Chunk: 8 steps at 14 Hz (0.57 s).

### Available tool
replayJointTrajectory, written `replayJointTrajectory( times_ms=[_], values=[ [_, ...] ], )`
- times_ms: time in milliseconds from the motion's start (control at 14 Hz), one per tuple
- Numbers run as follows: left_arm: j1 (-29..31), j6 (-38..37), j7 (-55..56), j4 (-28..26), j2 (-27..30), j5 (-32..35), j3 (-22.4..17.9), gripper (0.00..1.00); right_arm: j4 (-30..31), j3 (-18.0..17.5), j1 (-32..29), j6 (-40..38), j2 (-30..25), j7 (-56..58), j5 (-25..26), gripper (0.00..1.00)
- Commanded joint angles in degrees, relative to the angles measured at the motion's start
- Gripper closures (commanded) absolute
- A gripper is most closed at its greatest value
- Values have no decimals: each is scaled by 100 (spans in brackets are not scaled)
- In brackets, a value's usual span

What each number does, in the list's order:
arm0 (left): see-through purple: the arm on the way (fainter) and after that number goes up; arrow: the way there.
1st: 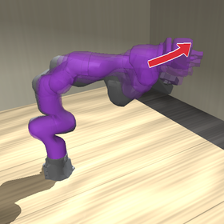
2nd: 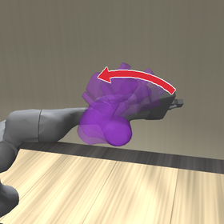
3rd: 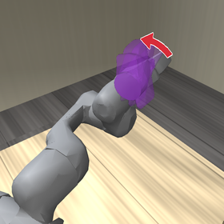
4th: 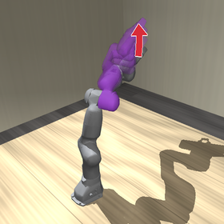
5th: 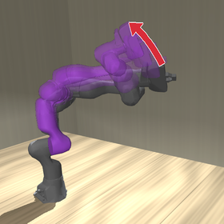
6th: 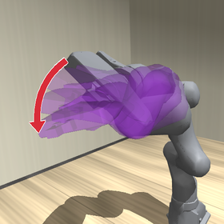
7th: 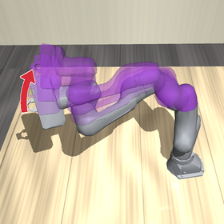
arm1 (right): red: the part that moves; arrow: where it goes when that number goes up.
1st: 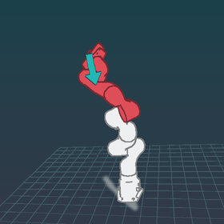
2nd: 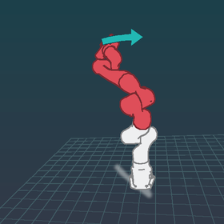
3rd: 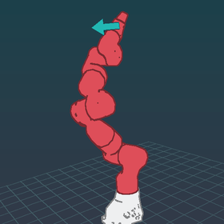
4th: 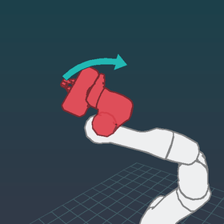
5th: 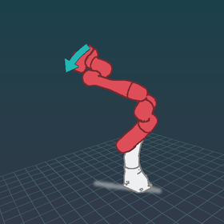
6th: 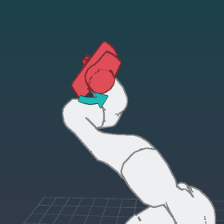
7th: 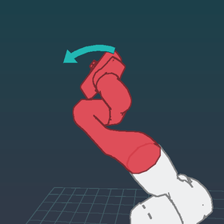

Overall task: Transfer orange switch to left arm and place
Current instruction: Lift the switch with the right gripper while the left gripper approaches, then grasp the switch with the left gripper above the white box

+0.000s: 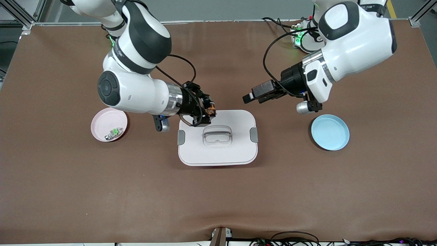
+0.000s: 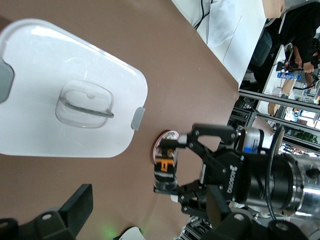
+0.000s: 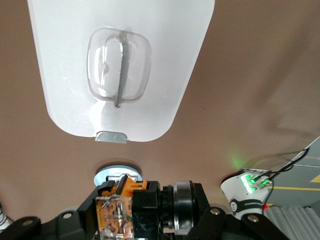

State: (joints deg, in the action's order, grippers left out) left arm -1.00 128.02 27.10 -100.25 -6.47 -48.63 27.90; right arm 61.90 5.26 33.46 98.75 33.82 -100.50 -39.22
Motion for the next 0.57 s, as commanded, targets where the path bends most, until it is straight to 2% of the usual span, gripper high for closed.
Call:
replayJointTrajectory(
  times_ms=[0, 286, 500],
  values=[
    [-242, 126, 120, 67, -178, -42, 32, 0, -416, -95, -24, 117, 204, -329, -103, 100],
    [-348, 205, 120, 66, -468, -6, 32, 0, -433, -210, -24, 223, 204, -532, -121, 100],
    [-550, 538, 120, 75, -609, 2, 32, 0, -539, -236, -6, 346, 204, -646, -129, 100]
  ],
)
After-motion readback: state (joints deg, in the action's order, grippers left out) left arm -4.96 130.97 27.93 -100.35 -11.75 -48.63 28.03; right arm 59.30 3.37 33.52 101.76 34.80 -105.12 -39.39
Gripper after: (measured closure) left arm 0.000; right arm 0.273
